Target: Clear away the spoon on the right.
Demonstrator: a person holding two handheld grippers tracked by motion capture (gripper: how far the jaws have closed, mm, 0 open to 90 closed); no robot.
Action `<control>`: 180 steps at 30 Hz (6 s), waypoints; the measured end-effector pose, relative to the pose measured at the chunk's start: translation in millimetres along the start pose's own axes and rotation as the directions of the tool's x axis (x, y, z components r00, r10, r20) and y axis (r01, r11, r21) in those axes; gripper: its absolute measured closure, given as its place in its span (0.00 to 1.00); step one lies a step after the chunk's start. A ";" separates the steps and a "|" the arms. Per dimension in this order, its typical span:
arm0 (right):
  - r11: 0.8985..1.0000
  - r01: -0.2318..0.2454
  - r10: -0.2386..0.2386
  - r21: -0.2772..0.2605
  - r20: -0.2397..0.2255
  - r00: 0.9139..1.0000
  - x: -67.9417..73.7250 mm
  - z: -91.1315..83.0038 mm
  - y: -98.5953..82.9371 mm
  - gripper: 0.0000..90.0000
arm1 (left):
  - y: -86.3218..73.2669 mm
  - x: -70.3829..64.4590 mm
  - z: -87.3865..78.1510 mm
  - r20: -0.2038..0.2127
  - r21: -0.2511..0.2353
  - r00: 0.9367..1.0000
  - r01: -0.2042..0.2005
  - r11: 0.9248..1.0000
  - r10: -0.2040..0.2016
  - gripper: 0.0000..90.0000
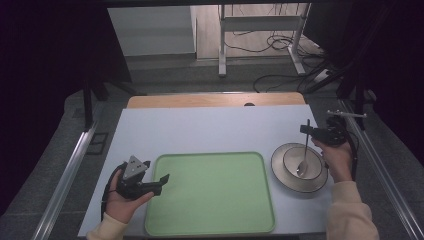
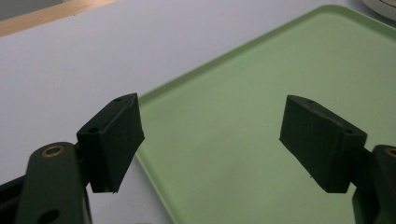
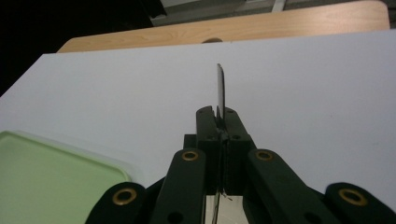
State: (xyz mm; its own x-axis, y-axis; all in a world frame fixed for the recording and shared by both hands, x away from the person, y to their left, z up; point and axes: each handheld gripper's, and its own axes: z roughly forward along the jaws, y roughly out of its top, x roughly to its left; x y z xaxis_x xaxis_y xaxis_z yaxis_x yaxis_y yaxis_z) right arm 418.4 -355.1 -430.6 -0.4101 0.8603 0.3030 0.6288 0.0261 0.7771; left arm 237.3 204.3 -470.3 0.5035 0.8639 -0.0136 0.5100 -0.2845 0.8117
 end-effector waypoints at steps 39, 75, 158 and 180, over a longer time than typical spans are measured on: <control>0.978 0.126 -0.157 -0.168 -0.186 0.970 80.7 -48.7 27.8 0.99 | 0.7 1.5 -2.4 0.005 -0.008 1.000 0.009 1.000 -0.009 0.23; 0.991 0.101 -0.128 -0.087 -0.413 0.902 148.3 -23.9 0.9 0.98 | -0.3 4.2 -4.6 -0.002 -0.008 1.000 0.021 1.000 -0.021 0.23; 0.958 0.098 -0.093 0.269 -0.031 0.995 167.0 79.8 -101.0 0.66 | -3.2 4.2 -3.7 -0.012 0.007 1.000 0.006 1.000 -0.006 0.24; 0.961 0.250 -0.244 0.117 -0.068 0.967 165.7 60.3 -85.7 0.37 | -1.1 3.8 4.1 -0.006 0.019 1.000 0.008 1.000 -0.008 0.24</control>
State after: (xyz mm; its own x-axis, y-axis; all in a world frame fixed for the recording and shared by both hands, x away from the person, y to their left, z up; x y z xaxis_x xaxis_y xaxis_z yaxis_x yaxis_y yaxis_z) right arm 336.4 -184.1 -480.2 -0.5949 0.7913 0.1413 0.5788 0.2997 0.7584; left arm 241.6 206.2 -473.6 0.4954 0.8685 -0.0169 0.5273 -0.2852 0.8004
